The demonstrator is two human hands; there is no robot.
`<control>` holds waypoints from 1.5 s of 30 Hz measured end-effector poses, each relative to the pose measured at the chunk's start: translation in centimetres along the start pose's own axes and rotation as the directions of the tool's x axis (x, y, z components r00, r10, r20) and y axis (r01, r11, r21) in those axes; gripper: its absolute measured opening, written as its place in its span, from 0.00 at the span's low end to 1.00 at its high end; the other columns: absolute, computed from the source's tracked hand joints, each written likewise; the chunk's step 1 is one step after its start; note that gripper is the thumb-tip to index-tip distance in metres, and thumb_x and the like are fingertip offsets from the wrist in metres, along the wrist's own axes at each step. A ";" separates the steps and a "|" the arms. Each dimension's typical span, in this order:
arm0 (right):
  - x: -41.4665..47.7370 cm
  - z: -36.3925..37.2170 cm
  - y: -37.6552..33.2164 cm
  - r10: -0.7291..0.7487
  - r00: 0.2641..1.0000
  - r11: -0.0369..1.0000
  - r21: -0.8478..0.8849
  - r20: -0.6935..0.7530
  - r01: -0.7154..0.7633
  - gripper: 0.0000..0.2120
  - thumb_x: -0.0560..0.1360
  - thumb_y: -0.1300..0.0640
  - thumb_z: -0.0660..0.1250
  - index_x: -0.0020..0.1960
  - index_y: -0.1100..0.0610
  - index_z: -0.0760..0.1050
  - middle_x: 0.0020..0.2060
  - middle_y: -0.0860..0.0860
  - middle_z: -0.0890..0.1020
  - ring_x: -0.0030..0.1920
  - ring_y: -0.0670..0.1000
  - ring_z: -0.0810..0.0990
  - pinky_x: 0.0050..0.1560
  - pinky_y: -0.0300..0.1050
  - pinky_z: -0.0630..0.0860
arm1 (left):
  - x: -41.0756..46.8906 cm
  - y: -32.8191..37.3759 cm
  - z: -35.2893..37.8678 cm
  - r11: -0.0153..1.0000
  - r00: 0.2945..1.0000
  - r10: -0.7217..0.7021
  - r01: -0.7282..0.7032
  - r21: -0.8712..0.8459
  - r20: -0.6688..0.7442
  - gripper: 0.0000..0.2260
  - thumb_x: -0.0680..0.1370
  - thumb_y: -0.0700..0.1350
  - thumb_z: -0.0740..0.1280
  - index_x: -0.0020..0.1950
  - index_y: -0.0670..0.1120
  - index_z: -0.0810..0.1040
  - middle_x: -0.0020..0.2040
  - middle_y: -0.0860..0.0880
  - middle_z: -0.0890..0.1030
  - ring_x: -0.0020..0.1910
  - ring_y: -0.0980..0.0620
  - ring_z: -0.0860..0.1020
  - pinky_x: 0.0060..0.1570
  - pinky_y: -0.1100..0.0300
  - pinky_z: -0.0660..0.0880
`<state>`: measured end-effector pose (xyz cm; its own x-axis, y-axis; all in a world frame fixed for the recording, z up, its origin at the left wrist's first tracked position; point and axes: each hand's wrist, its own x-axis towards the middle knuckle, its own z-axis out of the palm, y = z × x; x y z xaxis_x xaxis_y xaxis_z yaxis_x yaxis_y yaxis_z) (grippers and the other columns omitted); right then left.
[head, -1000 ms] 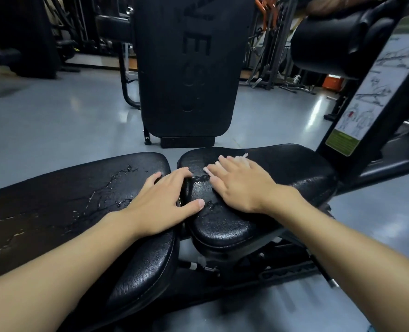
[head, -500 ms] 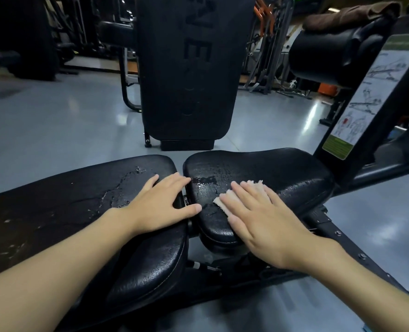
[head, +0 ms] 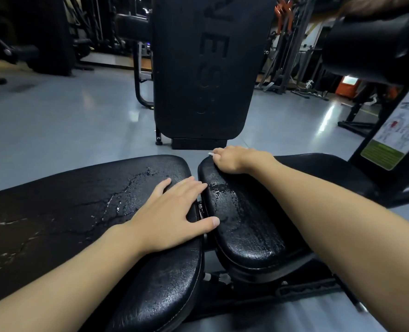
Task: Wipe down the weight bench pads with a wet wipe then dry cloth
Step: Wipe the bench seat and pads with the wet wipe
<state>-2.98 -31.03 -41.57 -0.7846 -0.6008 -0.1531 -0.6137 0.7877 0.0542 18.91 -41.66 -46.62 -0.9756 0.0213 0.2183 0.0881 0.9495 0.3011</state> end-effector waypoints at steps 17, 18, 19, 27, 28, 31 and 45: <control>-25.1 4.6 -1.1 -0.297 0.926 0.944 -0.217 -0.233 0.248 0.26 0.82 0.43 0.42 0.77 0.47 0.58 0.78 0.53 0.59 0.78 0.57 0.54 0.74 0.57 0.49 | -0.4 0.2 -0.5 1.000 1.000 -0.009 0.009 -0.018 0.009 0.41 0.69 0.72 0.48 0.77 0.51 0.62 0.78 0.58 0.59 0.77 0.64 0.48 0.77 0.52 0.42; -25.5 4.5 -0.9 -0.279 0.935 0.952 -0.194 -0.219 0.238 0.28 0.81 0.41 0.39 0.79 0.45 0.52 0.80 0.51 0.52 0.80 0.55 0.48 0.74 0.58 0.45 | -0.4 0.2 -0.4 1.000 1.000 -0.007 0.007 -0.020 0.005 0.41 0.69 0.72 0.48 0.77 0.51 0.63 0.78 0.58 0.59 0.77 0.64 0.48 0.77 0.51 0.42; -25.6 4.4 -0.8 -0.267 0.937 0.956 -0.187 -0.227 0.227 0.28 0.81 0.41 0.37 0.79 0.43 0.50 0.81 0.50 0.48 0.80 0.53 0.45 0.74 0.58 0.43 | -0.3 0.1 -0.3 1.000 1.000 -0.004 0.004 -0.022 0.001 0.41 0.69 0.71 0.49 0.77 0.51 0.63 0.78 0.58 0.60 0.77 0.64 0.49 0.77 0.51 0.42; -19.4 2.6 -1.6 -0.202 0.967 0.975 -0.124 -0.152 0.184 0.27 0.81 0.43 0.35 0.78 0.44 0.50 0.80 0.49 0.51 0.80 0.52 0.46 0.78 0.55 0.46 | -0.3 0.0 -0.1 0.999 0.999 0.011 -0.013 -0.052 -0.036 0.36 0.72 0.66 0.49 0.75 0.49 0.66 0.75 0.57 0.63 0.76 0.63 0.52 0.77 0.51 0.43; -17.3 2.1 -1.6 -0.178 0.974 0.981 -0.097 -0.139 0.165 0.25 0.82 0.44 0.37 0.78 0.45 0.51 0.80 0.50 0.52 0.80 0.52 0.47 0.78 0.56 0.46 | -0.4 0.1 -0.1 0.998 0.999 0.015 -0.017 -0.053 -0.044 0.36 0.72 0.66 0.49 0.75 0.49 0.67 0.74 0.57 0.63 0.75 0.62 0.53 0.77 0.52 0.43; -10.6 1.2 -1.9 -0.142 0.983 0.988 -0.072 -0.117 0.134 0.24 0.83 0.45 0.42 0.77 0.46 0.57 0.76 0.53 0.61 0.77 0.55 0.56 0.76 0.58 0.50 | -0.5 0.2 -0.1 0.999 0.997 0.006 -0.010 -0.053 -0.072 0.33 0.72 0.64 0.50 0.74 0.50 0.68 0.74 0.56 0.62 0.73 0.58 0.56 0.77 0.55 0.42; -8.8 1.8 -3.6 -0.279 0.947 0.959 -0.104 -0.161 0.265 0.20 0.82 0.44 0.45 0.68 0.43 0.68 0.63 0.48 0.71 0.68 0.52 0.66 0.71 0.56 0.60 | -0.6 0.7 -0.7 0.984 0.992 -0.082 0.065 -0.164 -0.098 0.23 0.79 0.46 0.58 0.73 0.45 0.61 0.72 0.50 0.62 0.69 0.50 0.62 0.68 0.61 0.55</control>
<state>6.34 -28.31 -42.23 -0.5855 -0.8107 -0.0011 -0.8055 0.5816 0.1140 19.69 -41.22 -45.89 -0.9551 -0.0876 0.2829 0.0561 0.8844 0.4633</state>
